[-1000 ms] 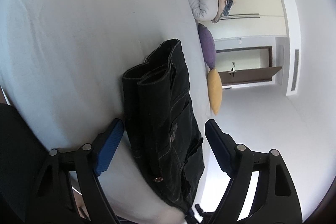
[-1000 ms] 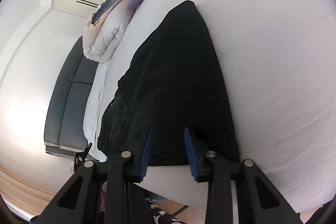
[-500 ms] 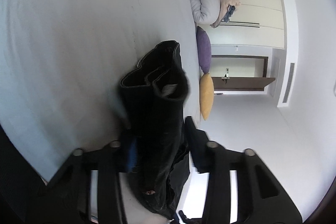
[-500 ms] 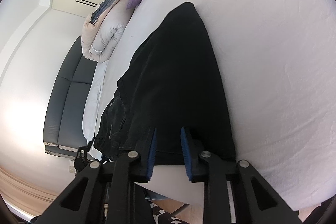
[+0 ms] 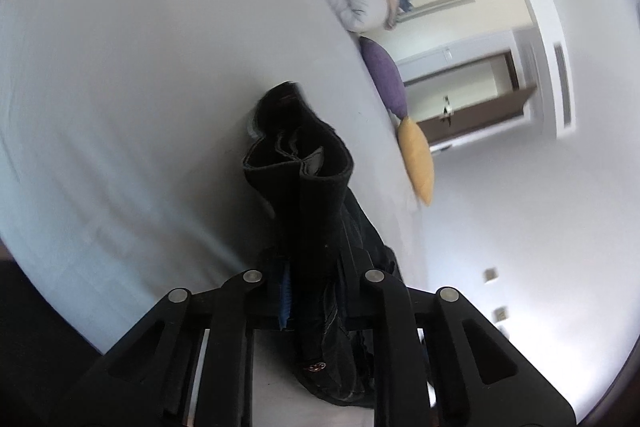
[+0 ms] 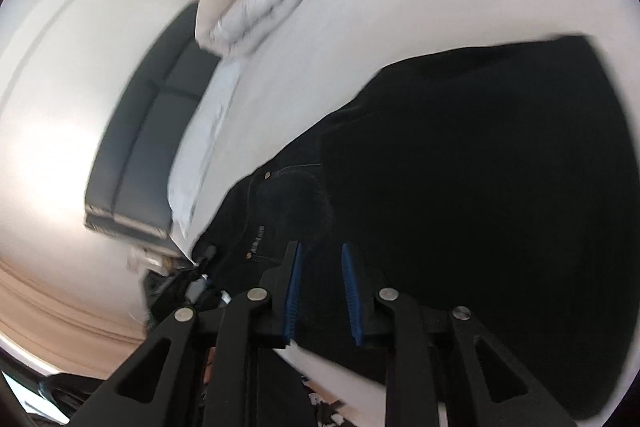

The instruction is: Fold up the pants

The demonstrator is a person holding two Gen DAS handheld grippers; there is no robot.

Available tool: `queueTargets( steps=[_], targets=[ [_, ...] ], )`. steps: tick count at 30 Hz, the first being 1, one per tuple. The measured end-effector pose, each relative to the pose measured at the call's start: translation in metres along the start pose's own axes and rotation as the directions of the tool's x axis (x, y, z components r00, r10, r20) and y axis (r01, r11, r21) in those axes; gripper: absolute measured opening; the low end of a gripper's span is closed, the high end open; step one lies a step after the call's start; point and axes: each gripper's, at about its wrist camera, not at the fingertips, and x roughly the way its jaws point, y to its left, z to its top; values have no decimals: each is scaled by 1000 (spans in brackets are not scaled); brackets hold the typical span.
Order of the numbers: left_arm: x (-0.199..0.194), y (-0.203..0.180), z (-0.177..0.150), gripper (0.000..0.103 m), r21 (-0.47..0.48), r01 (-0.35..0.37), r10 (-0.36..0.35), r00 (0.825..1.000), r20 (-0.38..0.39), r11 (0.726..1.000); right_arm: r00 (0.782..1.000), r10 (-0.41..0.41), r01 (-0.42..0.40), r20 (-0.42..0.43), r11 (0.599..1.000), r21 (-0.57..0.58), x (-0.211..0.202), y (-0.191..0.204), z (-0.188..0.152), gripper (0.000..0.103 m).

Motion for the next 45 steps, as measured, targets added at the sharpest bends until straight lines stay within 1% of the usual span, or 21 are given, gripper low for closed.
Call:
queueTargets(
  steps=[4,7,9,13,17,19,20,21,23,24,25,27,30,31,32,34,35,37,39,41,45],
  targets=[
    [0,-36,-2,15,154,-36,35,999,14,987,997,-31,31,-73,999,9,45,0,16,16],
    [0,-54,-7,15,231,-54,51,999,17,971,993,-59,63,-104,997,34,66,-12,20,15],
    [3,-66,-11,15,280,-66,63,998,18,958,990,-80,87,-119,995,56,76,-23,22,0],
    [6,-92,-24,15,374,-76,75,997,16,924,992,-60,68,-111,995,69,79,-33,18,0],
    [16,-130,-46,15,492,-71,80,997,3,868,993,-76,79,-92,996,29,79,-30,13,0],
    [24,-150,-59,15,551,-66,85,996,-8,832,996,-33,37,-85,998,56,70,-33,13,0],
    [30,-162,-68,15,589,-63,90,996,-17,805,997,-2,9,-75,996,85,61,-36,12,5],
    [35,-171,-75,15,620,-59,95,995,-24,783,998,29,-22,-57,994,109,50,-40,11,25],
    [49,-192,-100,15,692,-48,113,992,-49,720,992,122,-125,25,981,149,18,-50,9,52],
    [56,-198,-111,15,720,-43,124,990,-60,692,988,149,-155,51,976,155,5,-54,9,59],
    [66,-205,-123,15,750,-39,137,988,-69,661,982,175,-184,72,970,160,-7,-58,9,61],
    [87,-217,-157,15,821,-41,184,980,-78,569,967,236,-249,94,953,173,-26,-67,9,75],
    [114,-228,-199,15,896,-47,241,968,-68,442,958,270,-282,98,948,148,-42,-70,6,84],
    [120,-230,-218,15,923,-48,266,962,-60,382,958,272,-282,88,950,135,-44,-70,4,86],
    [125,-231,-231,15,939,-47,281,958,-54,341,959,274,-282,75,951,127,-45,-70,2,90],
    [121,-225,-257,15,958,-44,300,953,-45,283,958,280,-284,58,952,109,-45,-70,-2,91],
    [123,-224,-266,15,966,-46,311,950,-37,256,957,286,-290,53,952,100,-46,-69,-4,91],
    [125,-223,-278,15,975,-54,319,948,-18,217,954,297,-301,49,950,82,-48,-69,-11,92],
    [125,-222,-289,15,985,-64,317,948,10,160,960,278,-281,42,957,77,-51,-73,-8,97],
    [126,-224,-304,15,993,-69,314,949,35,98,960,279,-280,14,958,71,-45,-67,-9,97],
    [141,-224,-320,15,997,-51,322,946,30,55,961,278,-277,-12,960,27,-31,-46,-5,97]
  ],
)
